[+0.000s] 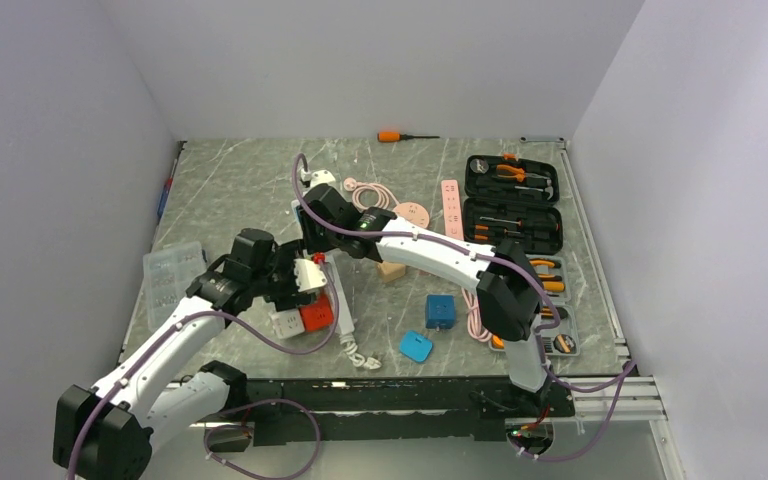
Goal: Pull the plug off the socket
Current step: Remove the plug from the socket, then place the plug at the center of the board, then remove the plug from the socket.
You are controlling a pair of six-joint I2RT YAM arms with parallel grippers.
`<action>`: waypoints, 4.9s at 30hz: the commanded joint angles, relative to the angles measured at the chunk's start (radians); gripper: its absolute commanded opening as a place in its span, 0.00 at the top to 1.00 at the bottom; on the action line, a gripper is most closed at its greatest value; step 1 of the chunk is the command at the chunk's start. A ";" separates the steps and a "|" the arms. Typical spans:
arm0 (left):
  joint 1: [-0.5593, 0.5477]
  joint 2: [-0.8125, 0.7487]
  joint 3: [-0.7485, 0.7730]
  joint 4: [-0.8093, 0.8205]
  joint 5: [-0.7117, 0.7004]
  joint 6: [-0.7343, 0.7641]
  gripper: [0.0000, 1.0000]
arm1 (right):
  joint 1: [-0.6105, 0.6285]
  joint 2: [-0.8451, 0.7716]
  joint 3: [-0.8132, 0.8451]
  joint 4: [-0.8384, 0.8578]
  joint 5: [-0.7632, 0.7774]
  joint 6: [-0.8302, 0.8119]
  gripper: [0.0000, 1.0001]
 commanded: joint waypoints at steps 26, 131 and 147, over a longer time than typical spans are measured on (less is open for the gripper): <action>-0.027 -0.024 0.051 0.068 -0.075 -0.067 1.00 | -0.010 -0.066 -0.144 0.234 -0.139 0.127 0.28; -0.215 0.100 0.172 -0.150 0.148 -0.276 0.01 | -0.104 -0.159 -0.234 0.159 -0.060 0.159 1.00; -0.394 0.242 0.143 -0.110 -0.088 -0.344 0.00 | -0.126 -0.145 -0.220 0.136 -0.064 0.163 1.00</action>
